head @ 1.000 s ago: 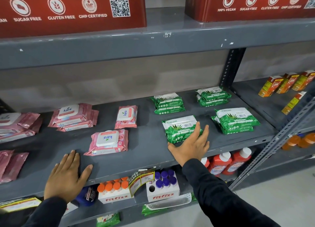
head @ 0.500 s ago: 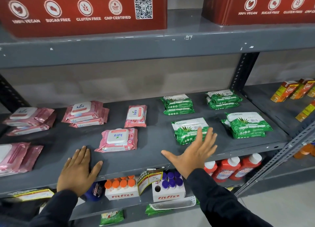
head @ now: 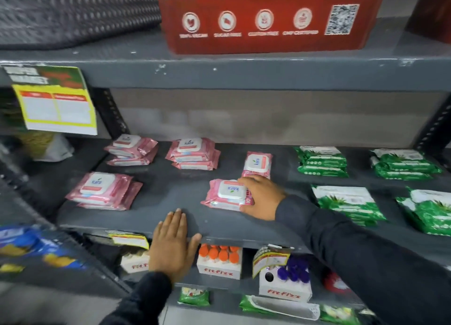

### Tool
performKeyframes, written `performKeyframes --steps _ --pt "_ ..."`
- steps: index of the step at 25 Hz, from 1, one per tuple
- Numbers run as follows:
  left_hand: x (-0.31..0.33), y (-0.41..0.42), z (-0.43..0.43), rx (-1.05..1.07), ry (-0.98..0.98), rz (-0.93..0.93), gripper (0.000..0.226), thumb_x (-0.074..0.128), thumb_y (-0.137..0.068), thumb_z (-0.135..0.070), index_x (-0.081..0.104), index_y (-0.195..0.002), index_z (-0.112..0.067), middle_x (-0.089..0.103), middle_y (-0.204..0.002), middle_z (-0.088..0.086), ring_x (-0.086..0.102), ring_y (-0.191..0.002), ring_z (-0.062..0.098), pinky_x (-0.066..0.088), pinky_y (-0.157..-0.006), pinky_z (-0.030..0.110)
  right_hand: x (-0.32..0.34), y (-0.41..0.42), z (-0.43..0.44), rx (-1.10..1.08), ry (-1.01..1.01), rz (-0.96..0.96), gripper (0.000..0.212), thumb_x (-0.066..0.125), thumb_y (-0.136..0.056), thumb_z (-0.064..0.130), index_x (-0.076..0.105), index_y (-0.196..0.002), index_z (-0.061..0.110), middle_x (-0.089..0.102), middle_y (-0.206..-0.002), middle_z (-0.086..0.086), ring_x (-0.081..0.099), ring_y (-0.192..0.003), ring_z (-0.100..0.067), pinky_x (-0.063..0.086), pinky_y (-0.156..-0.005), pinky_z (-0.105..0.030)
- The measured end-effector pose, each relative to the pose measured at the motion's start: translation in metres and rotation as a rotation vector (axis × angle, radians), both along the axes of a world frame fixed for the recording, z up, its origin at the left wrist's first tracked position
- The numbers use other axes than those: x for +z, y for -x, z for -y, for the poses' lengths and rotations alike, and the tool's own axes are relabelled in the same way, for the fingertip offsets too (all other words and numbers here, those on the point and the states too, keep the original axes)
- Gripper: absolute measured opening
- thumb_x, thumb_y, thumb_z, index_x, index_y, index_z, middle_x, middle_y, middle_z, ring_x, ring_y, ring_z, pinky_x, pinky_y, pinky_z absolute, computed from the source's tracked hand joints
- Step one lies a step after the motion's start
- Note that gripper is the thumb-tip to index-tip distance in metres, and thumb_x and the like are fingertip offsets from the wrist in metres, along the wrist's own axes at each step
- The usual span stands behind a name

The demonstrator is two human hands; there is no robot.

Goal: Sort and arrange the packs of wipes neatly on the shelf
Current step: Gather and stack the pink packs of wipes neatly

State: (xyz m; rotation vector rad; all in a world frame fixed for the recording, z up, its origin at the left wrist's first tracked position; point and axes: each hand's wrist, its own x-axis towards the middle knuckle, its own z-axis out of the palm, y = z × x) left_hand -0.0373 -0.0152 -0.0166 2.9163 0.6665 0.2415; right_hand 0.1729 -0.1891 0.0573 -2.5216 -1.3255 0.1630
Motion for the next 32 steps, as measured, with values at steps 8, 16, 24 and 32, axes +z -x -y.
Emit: performKeyframes --steps 8,16,24,32 --pt "-0.02 0.021 0.012 -0.015 -0.046 0.04 0.065 0.03 -0.093 -0.049 0.045 -0.135 -0.002 0.045 -0.144 0.015 0.039 -0.134 0.033 0.014 -0.113 0.04 0.006 -0.013 -0.057 0.086 0.379 0.052 0.086 0.073 -0.071 0.047 0.036 -0.142 0.013 0.046 -0.142 -0.009 0.047 -0.126 -0.031 0.044 -0.101 -0.04" --pt "-0.021 0.023 0.003 -0.026 -0.065 0.05 0.06 0.033 -0.093 -0.05 0.044 -0.137 -0.01 0.045 -0.146 0.007 0.04 -0.134 0.027 0.024 -0.112 0.048 0.017 -0.008 -0.075 0.037 0.471 0.108 0.054 0.077 -0.064 0.048 0.047 -0.097 0.018 0.058 -0.108 -0.007 0.059 -0.091 -0.027 0.05 -0.069 -0.034" --pt "-0.021 0.026 0.003 -0.059 -0.071 0.003 0.064 0.023 -0.095 -0.052 0.038 -0.141 -0.01 0.04 -0.149 0.008 0.035 -0.137 0.029 0.023 -0.109 0.055 0.029 0.001 -0.078 0.008 0.535 0.081 0.055 0.077 -0.065 0.054 0.047 -0.093 0.018 0.051 -0.092 -0.001 0.057 -0.086 -0.024 0.05 -0.068 -0.033" --pt "-0.022 0.028 0.002 -0.07 -0.077 -0.024 0.066 0.021 -0.095 -0.053 0.036 -0.142 -0.009 0.038 -0.15 0.009 0.032 -0.138 0.029 0.026 -0.107 0.057 0.036 0.008 -0.082 -0.042 0.55 0.06 0.041 0.077 -0.069 0.046 0.048 -0.078 0.018 0.051 -0.076 0.001 0.055 -0.067 -0.019 0.041 -0.05 -0.028"
